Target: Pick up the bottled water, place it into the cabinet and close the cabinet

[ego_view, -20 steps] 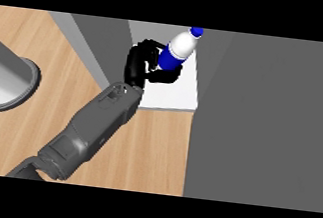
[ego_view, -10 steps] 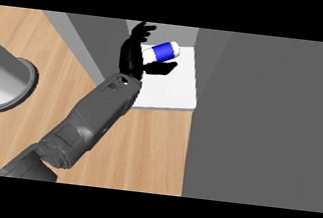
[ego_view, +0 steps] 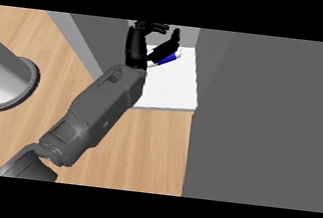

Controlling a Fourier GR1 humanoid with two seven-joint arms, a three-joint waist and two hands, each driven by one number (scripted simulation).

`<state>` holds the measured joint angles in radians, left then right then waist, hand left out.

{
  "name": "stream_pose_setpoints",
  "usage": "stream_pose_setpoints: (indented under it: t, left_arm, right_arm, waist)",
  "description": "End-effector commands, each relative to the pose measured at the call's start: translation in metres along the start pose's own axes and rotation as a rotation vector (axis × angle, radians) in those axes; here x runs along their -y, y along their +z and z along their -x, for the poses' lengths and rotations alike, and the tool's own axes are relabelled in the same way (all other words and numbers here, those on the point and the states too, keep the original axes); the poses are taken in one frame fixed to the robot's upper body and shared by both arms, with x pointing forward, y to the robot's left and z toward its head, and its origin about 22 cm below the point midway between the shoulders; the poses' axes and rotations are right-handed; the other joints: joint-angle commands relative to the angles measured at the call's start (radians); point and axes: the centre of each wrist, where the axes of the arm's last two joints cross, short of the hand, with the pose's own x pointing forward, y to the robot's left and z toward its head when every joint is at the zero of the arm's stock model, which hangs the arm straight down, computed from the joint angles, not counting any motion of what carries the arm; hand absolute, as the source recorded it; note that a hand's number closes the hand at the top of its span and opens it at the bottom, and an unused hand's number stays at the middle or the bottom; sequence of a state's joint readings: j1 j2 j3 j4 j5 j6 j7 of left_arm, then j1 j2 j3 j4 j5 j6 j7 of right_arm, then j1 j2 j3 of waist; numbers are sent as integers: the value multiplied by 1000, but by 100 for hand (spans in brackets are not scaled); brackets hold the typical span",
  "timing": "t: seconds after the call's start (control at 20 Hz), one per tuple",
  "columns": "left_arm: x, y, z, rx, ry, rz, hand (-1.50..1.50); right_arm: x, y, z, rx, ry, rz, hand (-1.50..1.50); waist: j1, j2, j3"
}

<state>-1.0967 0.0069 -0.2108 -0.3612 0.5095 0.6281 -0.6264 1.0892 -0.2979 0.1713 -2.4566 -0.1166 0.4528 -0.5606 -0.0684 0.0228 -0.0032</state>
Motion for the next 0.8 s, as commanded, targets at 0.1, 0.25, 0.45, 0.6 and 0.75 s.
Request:
stream_pose_setpoints:
  t: [0.1, 0.25, 0.45, 0.6, 0.75]
  left_arm:
    - [2, 1, -3, 34, 173, 77, 150]
    - [5, 7, -2, 40, 183, 75, 150]
    - [13, 29, -5, 13, 251, 134, 150]
    - [17, 39, -8, -47, 376, 270, 150]
    - [13, 82, 8, -81, 478, 346, -150]
  right_arm:
    - [-6, -12, -29, 46, -15, 4, -150]
    - [-6, -18, -28, 57, -5, -14, -150]
    - [-12, -17, -30, 34, -10, -16, -150]
    - [-12, -19, -27, 39, -1, 2, -150]
    - [-14, -17, -36, 29, 5, -24, -150]
  waist:
    - [22, -12, 2]
    - [3, -10, 2]
    - [15, -24, 2]
    - [34, -23, 1]
    - [37, -32, 0]
